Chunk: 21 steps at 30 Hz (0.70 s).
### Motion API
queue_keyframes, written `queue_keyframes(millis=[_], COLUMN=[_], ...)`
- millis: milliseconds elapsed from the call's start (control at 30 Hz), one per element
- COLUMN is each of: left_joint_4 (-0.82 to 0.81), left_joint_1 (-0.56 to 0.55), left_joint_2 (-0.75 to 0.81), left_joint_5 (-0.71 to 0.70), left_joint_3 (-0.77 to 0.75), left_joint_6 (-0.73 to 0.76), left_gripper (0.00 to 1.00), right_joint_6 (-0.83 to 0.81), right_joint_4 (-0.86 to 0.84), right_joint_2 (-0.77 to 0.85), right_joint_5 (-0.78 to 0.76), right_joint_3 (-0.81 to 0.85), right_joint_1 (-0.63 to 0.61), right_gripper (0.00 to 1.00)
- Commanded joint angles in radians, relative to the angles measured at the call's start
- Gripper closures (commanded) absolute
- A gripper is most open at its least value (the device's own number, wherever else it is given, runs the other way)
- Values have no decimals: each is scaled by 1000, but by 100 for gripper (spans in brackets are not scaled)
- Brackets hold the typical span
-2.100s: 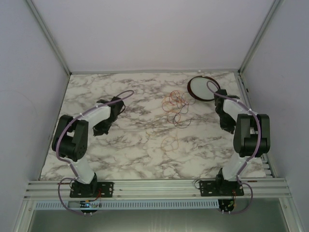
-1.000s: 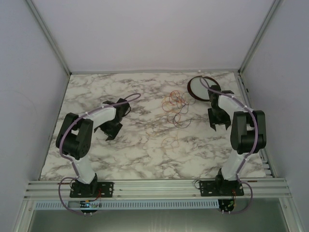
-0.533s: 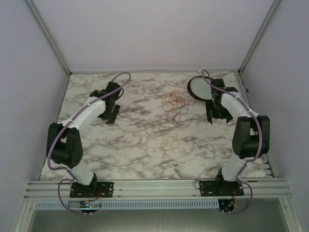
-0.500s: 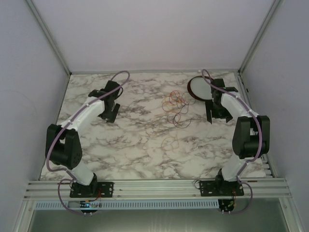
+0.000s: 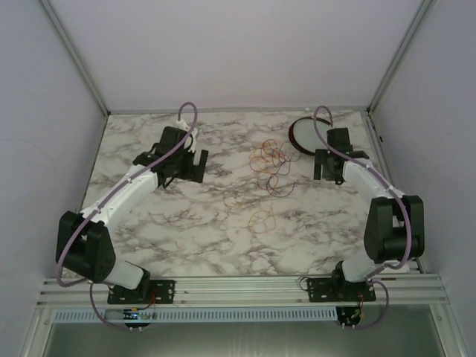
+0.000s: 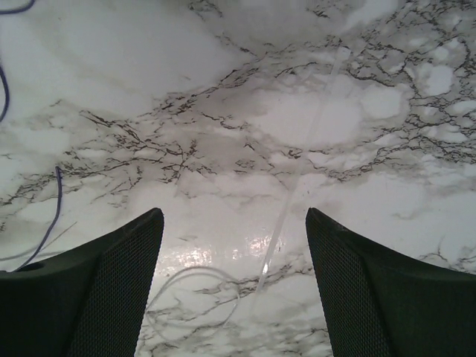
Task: Zip-tie the wires
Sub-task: Adjust the cable at the center of the board.
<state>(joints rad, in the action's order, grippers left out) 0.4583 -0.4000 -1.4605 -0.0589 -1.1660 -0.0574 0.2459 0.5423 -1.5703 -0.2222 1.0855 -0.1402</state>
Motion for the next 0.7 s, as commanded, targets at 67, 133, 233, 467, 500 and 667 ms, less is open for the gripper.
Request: queue_keyframes(millis=[67, 133, 233, 467, 500, 667], left_joint_4=[-171, -197, -215, -241, -249, -274], left_joint_1=[-58, -93, -121, -178, -189, -221], left_joint_2=[-88, -127, -191, -324, -340, -401], left_joint_5=[110, 108, 91, 115, 123, 131], left_joint_3=[26, 20, -5, -48, -51, -70], left_joint_6=[-65, -71, -71, -65, -68, -77], left_gripper=[4, 6, 10, 19, 20, 25], right_joint_6=[68, 110, 160, 203, 210, 243], right_joint_4=[-227, -303, -413, -466, -468, -481], right_joint_2=[138, 186, 242, 225, 215, 163], right_joint_5=[6, 73, 156, 217, 225, 264], right_joint_3=[-107, -162, -230, -237, -235, -224], right_joint_1=[-20, -32, -72, -186, -197, -246], right_gripper=[23, 23, 23, 24, 25, 28])
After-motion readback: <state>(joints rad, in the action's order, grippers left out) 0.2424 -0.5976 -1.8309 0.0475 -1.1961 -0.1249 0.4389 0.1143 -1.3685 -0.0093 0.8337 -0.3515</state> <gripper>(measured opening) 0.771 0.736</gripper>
